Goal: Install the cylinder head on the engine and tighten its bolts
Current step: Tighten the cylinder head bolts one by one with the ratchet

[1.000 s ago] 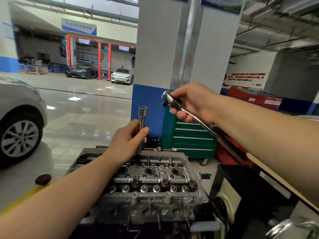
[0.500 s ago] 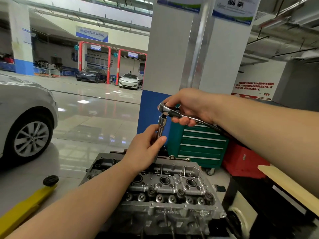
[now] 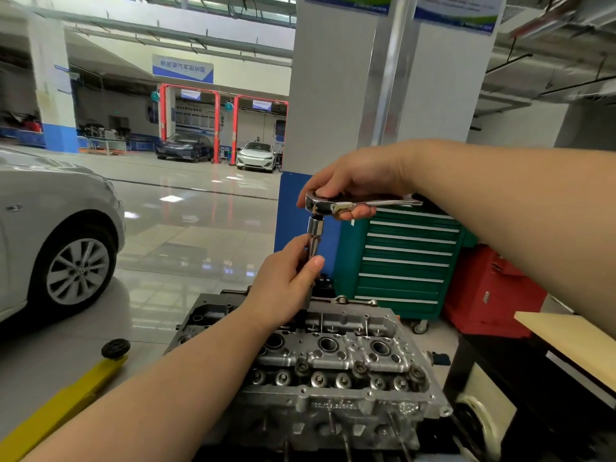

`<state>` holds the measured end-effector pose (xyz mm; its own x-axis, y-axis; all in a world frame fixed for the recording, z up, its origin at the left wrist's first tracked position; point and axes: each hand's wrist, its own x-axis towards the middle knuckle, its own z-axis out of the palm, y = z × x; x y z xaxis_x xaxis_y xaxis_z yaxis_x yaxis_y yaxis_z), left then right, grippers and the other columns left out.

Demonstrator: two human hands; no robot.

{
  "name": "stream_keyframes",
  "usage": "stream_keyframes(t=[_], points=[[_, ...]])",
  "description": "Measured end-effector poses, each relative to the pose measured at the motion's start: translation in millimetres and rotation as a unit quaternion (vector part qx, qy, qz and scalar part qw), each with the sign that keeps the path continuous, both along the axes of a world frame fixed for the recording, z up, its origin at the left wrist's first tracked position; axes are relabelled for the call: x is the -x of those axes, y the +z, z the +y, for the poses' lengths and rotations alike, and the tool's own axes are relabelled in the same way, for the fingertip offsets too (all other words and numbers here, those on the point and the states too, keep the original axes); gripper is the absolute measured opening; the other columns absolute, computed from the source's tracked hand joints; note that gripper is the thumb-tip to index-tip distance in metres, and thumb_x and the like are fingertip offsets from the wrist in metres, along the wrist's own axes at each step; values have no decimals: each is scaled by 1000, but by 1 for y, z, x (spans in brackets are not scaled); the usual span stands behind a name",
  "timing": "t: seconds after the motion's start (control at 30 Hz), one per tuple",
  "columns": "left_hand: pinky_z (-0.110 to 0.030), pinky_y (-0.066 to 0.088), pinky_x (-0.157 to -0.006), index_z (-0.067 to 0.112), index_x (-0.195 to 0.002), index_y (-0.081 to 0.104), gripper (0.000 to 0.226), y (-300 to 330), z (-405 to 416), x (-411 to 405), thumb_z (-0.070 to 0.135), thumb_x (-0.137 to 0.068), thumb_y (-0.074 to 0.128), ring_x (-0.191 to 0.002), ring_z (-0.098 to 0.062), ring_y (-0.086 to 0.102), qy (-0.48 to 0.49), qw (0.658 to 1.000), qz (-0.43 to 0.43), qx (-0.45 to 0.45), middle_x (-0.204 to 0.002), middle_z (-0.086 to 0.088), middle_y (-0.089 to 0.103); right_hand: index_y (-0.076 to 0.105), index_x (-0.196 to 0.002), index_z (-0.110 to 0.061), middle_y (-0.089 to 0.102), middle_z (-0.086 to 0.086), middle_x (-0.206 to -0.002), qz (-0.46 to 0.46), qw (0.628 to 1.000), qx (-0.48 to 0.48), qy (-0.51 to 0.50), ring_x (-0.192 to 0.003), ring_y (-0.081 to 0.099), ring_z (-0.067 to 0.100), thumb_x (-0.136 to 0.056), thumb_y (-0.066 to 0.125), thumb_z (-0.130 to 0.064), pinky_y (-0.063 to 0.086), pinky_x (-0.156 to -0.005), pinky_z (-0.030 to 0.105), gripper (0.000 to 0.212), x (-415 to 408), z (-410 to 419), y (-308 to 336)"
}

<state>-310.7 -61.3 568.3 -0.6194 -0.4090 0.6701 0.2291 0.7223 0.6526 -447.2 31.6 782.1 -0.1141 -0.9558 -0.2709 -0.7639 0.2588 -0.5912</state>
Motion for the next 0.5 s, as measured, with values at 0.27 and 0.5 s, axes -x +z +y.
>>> stream_keyframes(t=[0.27, 0.5], points=[[-51, 58, -83, 41, -136, 56, 31, -3, -6, 7, 42, -106, 53, -89, -16, 71, -2, 1000, 10, -5, -92, 3, 72, 64, -134, -25, 66, 4, -82, 27, 999, -43, 18, -63, 53, 19, -108, 38, -16, 43, -67, 36, 38, 3, -6, 10], [-39, 56, -73, 46, -133, 56, 27, -5, -8, 11, 43, -106, 56, -78, -14, 66, 44, 999, 19, 21, -82, 4, 70, 67, -127, -33, 60, 12, -80, -60, 994, -35, -80, -54, 46, 19, -108, 44, -27, 42, -45, 26, 31, 7, -1, 0]])
